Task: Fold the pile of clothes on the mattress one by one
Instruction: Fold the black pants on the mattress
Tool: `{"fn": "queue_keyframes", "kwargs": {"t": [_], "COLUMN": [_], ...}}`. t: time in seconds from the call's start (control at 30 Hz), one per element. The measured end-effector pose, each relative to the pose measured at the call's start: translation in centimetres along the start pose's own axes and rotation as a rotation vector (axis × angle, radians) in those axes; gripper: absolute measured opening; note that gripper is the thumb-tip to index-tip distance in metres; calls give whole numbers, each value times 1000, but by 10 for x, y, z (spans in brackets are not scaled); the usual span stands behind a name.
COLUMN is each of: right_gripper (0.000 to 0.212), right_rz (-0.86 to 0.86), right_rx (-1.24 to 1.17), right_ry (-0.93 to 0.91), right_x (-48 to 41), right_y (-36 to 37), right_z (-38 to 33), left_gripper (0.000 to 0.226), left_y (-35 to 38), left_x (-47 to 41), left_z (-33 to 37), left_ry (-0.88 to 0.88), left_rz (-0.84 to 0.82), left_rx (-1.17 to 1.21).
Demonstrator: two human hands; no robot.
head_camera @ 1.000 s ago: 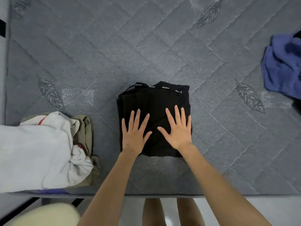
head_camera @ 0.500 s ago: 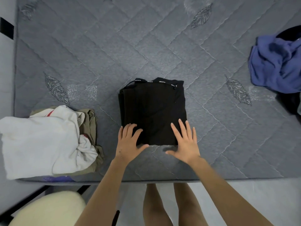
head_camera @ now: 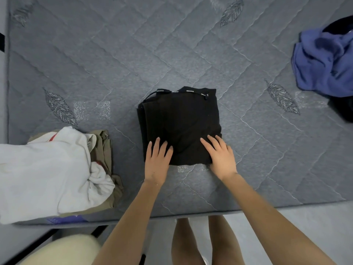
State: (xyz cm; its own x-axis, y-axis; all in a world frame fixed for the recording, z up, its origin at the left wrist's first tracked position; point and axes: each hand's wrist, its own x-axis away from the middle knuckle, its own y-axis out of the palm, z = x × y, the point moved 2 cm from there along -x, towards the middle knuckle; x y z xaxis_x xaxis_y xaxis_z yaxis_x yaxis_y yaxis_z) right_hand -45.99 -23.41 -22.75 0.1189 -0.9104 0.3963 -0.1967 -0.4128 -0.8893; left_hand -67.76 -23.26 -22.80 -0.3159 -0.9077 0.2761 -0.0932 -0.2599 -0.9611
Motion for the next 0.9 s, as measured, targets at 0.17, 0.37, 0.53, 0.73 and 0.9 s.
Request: {"fn": "queue_keyframes", "kwargs": {"t": [0.17, 0.37, 0.53, 0.73, 0.9], "right_gripper": [65, 77, 62, 41, 31], "right_rz": [5, 186, 275, 407, 457], "right_rx": [-147, -379, -638, -855, -942], "right_ry": [46, 78, 99, 177, 394], "right_x": [-9, -11, -25, -88, -134], "right_y": [-17, -30, -64, -110, -110], "right_z": [4, -5, -12, -25, -27], "left_gripper": [49, 28, 25, 21, 26], "left_y": [-36, -58, -88, -106, -104], "left_x": [-8, -32, -62, -100, -114], "left_z": [-14, -31, -50, -74, -50], "left_ry": [31, -142, -306, -366, -175], "left_rz": [134, 192, 177, 454, 676], "left_rx": [229, 438, 538, 445, 309]}}
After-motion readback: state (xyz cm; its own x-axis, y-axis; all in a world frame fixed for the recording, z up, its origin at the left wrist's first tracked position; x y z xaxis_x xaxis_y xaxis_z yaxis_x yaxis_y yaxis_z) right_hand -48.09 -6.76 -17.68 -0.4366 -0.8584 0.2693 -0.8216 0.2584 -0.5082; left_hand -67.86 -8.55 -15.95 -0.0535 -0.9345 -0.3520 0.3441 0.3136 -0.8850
